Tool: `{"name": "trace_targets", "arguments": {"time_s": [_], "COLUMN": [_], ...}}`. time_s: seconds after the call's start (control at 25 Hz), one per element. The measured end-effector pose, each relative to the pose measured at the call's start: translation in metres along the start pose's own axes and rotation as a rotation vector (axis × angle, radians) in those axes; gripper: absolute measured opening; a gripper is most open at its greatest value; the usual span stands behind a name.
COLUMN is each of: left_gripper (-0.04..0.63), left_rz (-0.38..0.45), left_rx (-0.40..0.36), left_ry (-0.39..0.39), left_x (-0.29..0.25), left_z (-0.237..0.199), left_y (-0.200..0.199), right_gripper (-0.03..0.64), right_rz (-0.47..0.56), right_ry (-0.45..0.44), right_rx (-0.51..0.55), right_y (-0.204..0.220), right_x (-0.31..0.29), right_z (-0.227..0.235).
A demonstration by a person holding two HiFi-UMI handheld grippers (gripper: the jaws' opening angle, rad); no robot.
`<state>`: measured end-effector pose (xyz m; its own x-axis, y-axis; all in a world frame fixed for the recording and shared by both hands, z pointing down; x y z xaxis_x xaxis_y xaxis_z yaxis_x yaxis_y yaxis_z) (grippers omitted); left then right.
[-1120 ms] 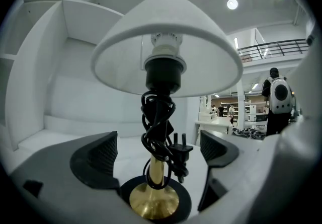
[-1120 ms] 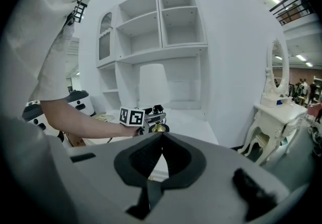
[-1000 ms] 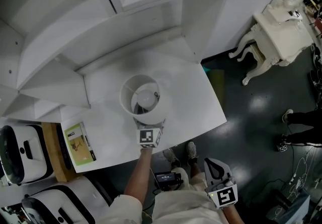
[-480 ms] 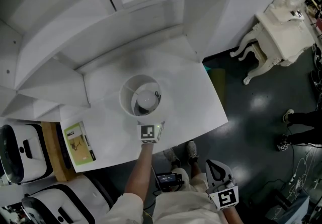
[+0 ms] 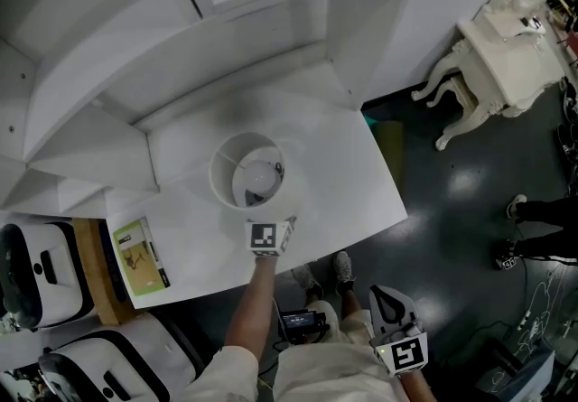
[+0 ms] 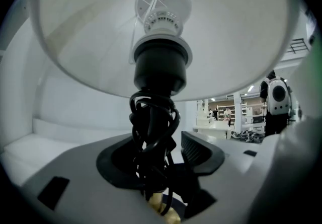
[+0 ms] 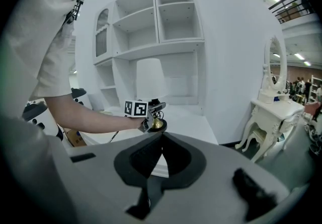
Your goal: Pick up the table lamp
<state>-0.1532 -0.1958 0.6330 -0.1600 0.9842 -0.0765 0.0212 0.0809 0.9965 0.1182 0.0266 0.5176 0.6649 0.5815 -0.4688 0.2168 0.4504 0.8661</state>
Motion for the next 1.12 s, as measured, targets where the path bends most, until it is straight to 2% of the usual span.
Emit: {"name": "trace_targets", "arguments": {"time_s": [0.12, 0.32, 0.76, 1.12], "left_gripper": [0.222, 0.202, 0.192, 0.19], "left_rz": [-0.014, -0.038, -0.051, -0.011], "left_rx": [0.04, 0.034, 0.03, 0.05], "left_ry": [0.025, 0.017, 0.023, 0.042], "left_x": [0.0, 0.001, 0.006, 0.014], "left_z": [-0.001, -0.001, -0.001, 0.0], "left_y": [-0.003, -0.005, -0.011, -0.044], "right_gripper": [0.012, 0.012, 0.012, 0.012], "right_rz": [-0.002, -0.001, -0.008, 0.01], "right_ry": [-0.001, -0.003, -0.002, -0.024], "right_rx": [0.004, 0.0, 0.007, 0.026], "right_y": [0.002, 0.003, 0.004, -0.003], "right_x": [0.001, 0.001, 0.002, -0.003], "right_z": [0.0, 0.0, 0.001, 0.003]}}
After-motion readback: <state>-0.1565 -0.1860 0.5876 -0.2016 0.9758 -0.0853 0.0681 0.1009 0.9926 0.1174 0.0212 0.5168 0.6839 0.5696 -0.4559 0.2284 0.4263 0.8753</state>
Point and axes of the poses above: the fingertips, and each gripper's own axes: x backward along the fingers, z to its right, y out of its underside, the point moved 10 cm from there along x, backward along the fingers, and after that the axes turned 11 degrees about -y, right-handed, at the moved point
